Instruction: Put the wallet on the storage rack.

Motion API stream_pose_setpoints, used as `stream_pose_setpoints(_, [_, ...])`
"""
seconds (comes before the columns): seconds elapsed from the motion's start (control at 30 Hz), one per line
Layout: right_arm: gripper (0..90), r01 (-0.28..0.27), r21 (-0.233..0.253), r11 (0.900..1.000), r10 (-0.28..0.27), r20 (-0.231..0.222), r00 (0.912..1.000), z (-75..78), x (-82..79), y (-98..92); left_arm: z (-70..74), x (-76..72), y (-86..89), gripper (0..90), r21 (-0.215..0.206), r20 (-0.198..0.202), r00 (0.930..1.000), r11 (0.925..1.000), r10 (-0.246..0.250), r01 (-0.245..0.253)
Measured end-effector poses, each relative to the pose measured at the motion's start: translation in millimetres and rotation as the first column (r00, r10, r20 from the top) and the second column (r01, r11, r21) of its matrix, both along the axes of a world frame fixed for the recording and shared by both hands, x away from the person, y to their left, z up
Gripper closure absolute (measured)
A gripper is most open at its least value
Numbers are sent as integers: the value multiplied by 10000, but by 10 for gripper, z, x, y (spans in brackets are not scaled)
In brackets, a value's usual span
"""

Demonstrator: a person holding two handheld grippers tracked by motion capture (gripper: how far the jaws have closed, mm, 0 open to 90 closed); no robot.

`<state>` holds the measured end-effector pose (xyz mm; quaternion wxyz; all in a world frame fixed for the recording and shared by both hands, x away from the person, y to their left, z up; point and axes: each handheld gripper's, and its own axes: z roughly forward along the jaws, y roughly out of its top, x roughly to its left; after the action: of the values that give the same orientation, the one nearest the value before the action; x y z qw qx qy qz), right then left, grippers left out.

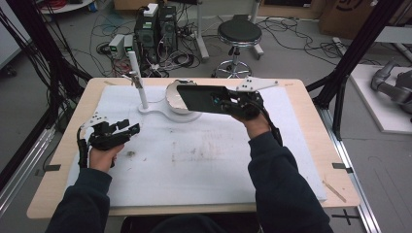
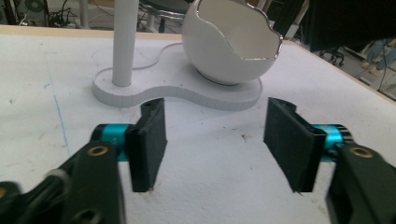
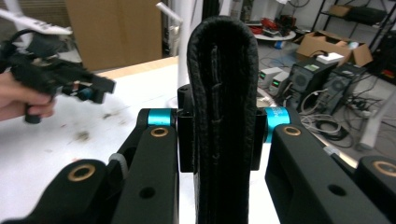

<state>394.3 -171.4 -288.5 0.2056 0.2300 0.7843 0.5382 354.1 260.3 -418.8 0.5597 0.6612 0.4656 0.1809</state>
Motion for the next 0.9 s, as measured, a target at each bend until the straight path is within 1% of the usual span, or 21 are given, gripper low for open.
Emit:
stream_pose_setpoints(0.07, [738, 93, -158, 9998, -92, 45, 9999, 64, 82, 37, -5, 3, -18, 301, 70, 15, 10000, 10000, -43, 43])
stream_pose_setpoints(0.1, [739, 134, -285, 9995, -133, 37, 9999, 94, 130, 61, -6, 4, -30, 301, 89, 1, 10000, 9999, -82, 82])
stream_pose_setpoints(0.17, [738, 163, -594, 9981, -153, 174, 9997, 136, 222, 115, -9, 5, -39, 301, 109, -17, 9999, 9998, -163, 164])
stream_pose_setpoints(0.23, [738, 282, -991, 9947, -270, 131, 9995, 173, 314, 177, -14, 8, -43, 301, 111, -48, 9998, 9997, -214, 215])
stream_pose_setpoints(0.3, [738, 363, -1262, 9913, -338, 215, 9992, 183, 396, 241, -18, 13, -41, 300, 110, -95, 9997, 9997, -222, 223])
stream_pose_setpoints(0.33, [738, 365, -1411, 9893, -345, 167, 9993, 181, 432, 274, -20, 14, -39, 301, 89, -109, 9998, 9998, -192, 193])
stream_pose_setpoints(0.43, [738, 324, -2025, 9787, -287, 211, 9994, 170, 525, 375, -21, 17, -32, 301, 33, -134, 9998, 9998, -170, 170])
stream_pose_setpoints(0.5, [738, 273, -2339, 9719, -223, 236, 9995, 162, 553, 428, -24, 22, -25, 301, -34, -168, 9997, 9998, -181, 181])
stream_pose_setpoints(0.6, [738, 366, -2999, 9533, -223, 510, 9984, 146, 598, 515, -27, 26, -22, 301, -99, -182, 9997, 9998, -157, 155])
stream_pose_setpoints(0.63, [737, 361, -3061, 9513, -195, 571, 9982, 145, 615, 534, -27, 26, -20, 301, -120, -205, 9997, 9998, -159, 156])
stream_pose_setpoints(0.67, [737, 337, -3204, 9467, -164, 567, 9983, 146, 632, 554, -27, 27, -19, 301, -154, -212, 9997, 9998, -146, 143])
stream_pose_setpoints(0.7, [737, 285, -3283, 9442, -80, 636, 9979, 141, 655, 580, -29, 28, -18, 301, -187, -195, 9997, 9997, -155, 151])
stream_pose_setpoints(0.73, [737, 252, -3415, 9395, -58, 576, 9983, 142, 663, 597, -30, 31, -16, 301, -186, -195, 9997, 9997, -159, 156])
stream_pose_setpoints(0.77, [737, 178, -3525, 9356, 65, 676, 9977, 141, 686, 617, -31, 31, -17, 301, -246, -210, 9997, 9996, -135, 130])
stream_pose_setpoints(0.8, [736, 84, -3632, 9317, 128, 558, 9984, 143, 699, 640, -33, 36, -12, 301, -281, -216, 9997, 9995, -143, 137])
stream_pose_setpoints(0.87, [737, 10, -3949, 9187, 254, 617, 9978, 167, 732, 689, -38, 41, -7, 301, -331, -236, 9997, 9994, -86, 79])
stream_pose_setpoints(0.9, [736, -14, -4155, 9096, 326, 681, 9971, 179, 739, 720, -37, 42, -5, 301, -358, -267, 9996, 9993, -83, 73])
